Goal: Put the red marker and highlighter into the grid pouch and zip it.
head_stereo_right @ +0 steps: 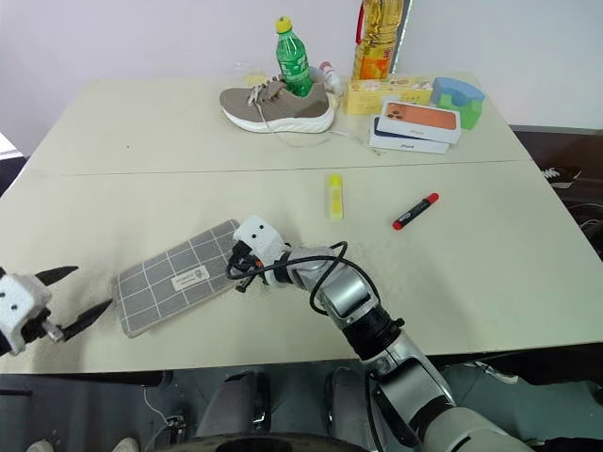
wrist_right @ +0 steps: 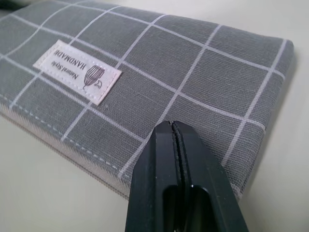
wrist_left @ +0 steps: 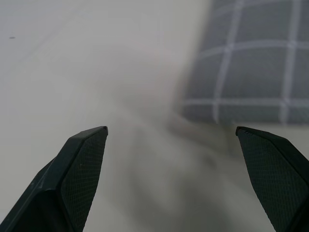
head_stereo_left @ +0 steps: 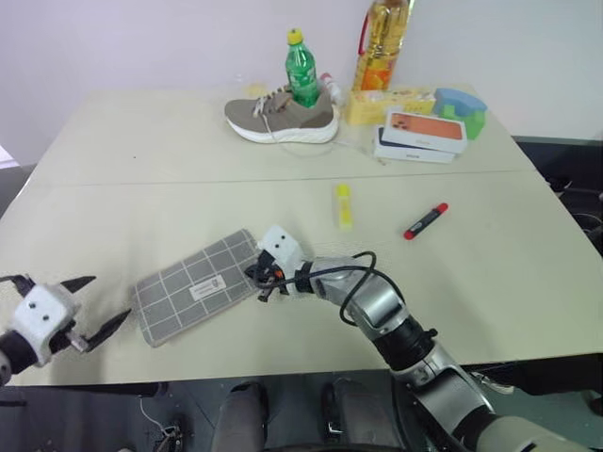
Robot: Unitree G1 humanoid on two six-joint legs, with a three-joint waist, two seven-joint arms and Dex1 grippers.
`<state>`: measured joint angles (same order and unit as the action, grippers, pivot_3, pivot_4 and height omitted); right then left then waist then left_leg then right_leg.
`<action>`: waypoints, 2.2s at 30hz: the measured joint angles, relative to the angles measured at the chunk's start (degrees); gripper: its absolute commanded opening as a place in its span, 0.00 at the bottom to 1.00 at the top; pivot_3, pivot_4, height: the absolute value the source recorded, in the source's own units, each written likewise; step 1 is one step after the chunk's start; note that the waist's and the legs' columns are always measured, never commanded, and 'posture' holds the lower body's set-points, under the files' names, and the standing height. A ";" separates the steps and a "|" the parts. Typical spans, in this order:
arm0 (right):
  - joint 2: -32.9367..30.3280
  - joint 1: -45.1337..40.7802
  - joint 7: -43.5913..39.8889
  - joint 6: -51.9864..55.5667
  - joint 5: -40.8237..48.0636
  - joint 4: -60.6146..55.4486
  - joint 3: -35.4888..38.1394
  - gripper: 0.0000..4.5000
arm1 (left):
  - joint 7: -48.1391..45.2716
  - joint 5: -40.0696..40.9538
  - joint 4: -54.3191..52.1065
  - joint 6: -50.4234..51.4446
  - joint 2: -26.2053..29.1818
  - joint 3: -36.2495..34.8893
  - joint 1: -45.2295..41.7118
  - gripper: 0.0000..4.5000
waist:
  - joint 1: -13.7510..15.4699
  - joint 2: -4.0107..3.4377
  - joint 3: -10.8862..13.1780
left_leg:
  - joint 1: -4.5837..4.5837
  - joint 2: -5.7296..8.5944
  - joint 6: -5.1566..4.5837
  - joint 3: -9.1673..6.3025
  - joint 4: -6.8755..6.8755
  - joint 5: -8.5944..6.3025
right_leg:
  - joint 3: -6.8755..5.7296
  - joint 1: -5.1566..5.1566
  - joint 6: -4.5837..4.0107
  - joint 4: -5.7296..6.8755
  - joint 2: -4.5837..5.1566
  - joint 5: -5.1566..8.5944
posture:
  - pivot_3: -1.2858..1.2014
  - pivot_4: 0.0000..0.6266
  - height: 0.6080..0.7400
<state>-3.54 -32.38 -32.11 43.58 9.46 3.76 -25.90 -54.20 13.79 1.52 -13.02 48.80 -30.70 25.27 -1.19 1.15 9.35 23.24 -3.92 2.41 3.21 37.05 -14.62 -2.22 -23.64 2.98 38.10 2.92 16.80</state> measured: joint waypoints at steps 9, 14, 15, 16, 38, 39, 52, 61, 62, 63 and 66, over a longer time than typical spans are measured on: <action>0.62 -0.29 0.12 -0.91 -0.36 1.38 0.19 0.01 | -5.54 -5.94 5.14 -22.35 3.67 1.58 2.02 1.00 | 0.09 -0.01 -0.05 | 0.00 0.00 0.00 0.05 -0.02 0.00 | -0.01 -0.02 -0.06 0.00 0.12 -0.01 | 0.52 0.24 1.00; 1.02 -0.29 0.20 -1.49 -0.56 1.99 0.15 0.01 | -4.21 -7.80 4.99 -27.36 2.86 7.97 -4.77 1.00 | 0.04 0.03 -0.09 | 0.00 0.00 0.00 0.10 -0.01 0.00 | -0.02 -0.01 0.09 0.00 0.06 -0.10 | 0.52 0.24 1.00; 1.23 -0.27 0.22 -1.49 -0.68 2.02 0.10 0.01 | -4.00 -7.96 4.93 -27.88 2.60 9.33 -5.86 1.00 | -0.02 0.05 -0.10 | 0.00 -0.01 0.00 0.10 -0.02 0.00 | -0.02 -0.02 0.12 0.00 0.02 -0.11 | 0.52 0.24 1.00; 1.25 -0.24 0.23 -1.49 -0.72 1.99 0.07 0.01 | -3.94 -8.16 4.85 -28.17 2.46 10.82 -6.91 1.00 | -0.05 0.06 -0.11 | 0.00 -0.01 0.00 0.11 -0.02 0.00 | -0.02 -0.02 0.14 0.00 -0.01 -0.12 | 0.52 0.24 1.00; -2.07 2.66 5.23 -5.33 -1.95 -2.27 6.34 0.00 | 0.49 -2.86 5.54 -24.03 -1.79 23.82 -18.16 0.02 | 0.77 0.14 -0.13 | 0.17 0.06 -0.01 0.11 0.09 0.01 | -0.05 -0.04 0.19 -0.01 -0.01 -0.14 | 0.52 0.24 1.00; -3.59 2.66 5.85 -5.37 -1.96 -3.78 8.77 0.00 | 1.40 -1.69 3.15 -20.42 -2.58 24.39 -18.75 0.02 | 0.79 0.14 -0.13 | 0.17 0.07 -0.01 0.12 0.11 0.01 | -0.05 -0.02 0.23 -0.01 -0.01 -0.16 | 0.52 0.24 1.00; -28.16 8.06 -3.87 1.90 3.42 -20.41 24.11 0.99 | 9.38 -4.48 -6.73 -1.63 -17.06 34.60 -30.41 0.00 | 0.02 -0.05 -0.03 | 0.10 -0.02 -0.07 0.27 -0.09 -0.02 | 0.13 -0.14 0.30 -0.05 -0.53 -0.18 | 0.52 0.24 1.00; -26.46 13.57 -1.09 8.24 7.93 -26.96 26.17 0.99 | 11.00 -5.78 -8.07 0.46 -19.66 36.53 -30.31 0.00 | 0.62 -0.05 -0.02 | 0.13 0.13 -0.06 0.21 0.03 -0.02 | 0.23 -0.11 0.30 -0.07 -0.32 -0.18 | 0.52 0.24 1.00; -26.86 14.35 -1.01 8.49 8.41 -27.37 26.73 0.99 | 11.41 -5.79 -8.14 0.85 -19.95 36.52 -30.28 0.00 | 0.65 -0.05 -0.02 | 0.14 0.14 -0.06 0.20 0.03 -0.02 | 0.23 -0.11 0.30 -0.07 -0.32 -0.18 | 0.52 0.24 1.00; -27.23 14.97 -0.99 8.54 8.79 -27.46 27.11 0.99 | 11.86 -5.79 -8.21 1.11 -20.20 36.49 -30.27 0.00 | 0.62 -0.05 -0.02 | 0.14 0.14 -0.07 0.20 0.03 -0.02 | 0.24 -0.11 0.30 -0.08 -0.32 -0.18 | 0.52 0.24 1.00; -27.35 15.91 -0.60 9.04 9.71 -27.49 28.32 0.99 | 13.25 -5.89 -8.24 1.27 -21.05 36.43 -30.29 0.00 | 0.47 -0.05 -0.02 | 0.12 0.13 -0.07 0.19 0.03 -0.02 | 0.25 -0.11 0.30 -0.06 -0.37 -0.18 | 0.52 0.24 1.00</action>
<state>-30.89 -16.47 -32.71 52.62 19.17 -23.73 2.42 -40.95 7.90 -6.72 -11.76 27.75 5.73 -5.01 -0.72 1.09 9.33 23.36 -3.79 2.35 3.40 37.08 -14.64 -1.97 -23.75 3.29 38.04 2.56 16.62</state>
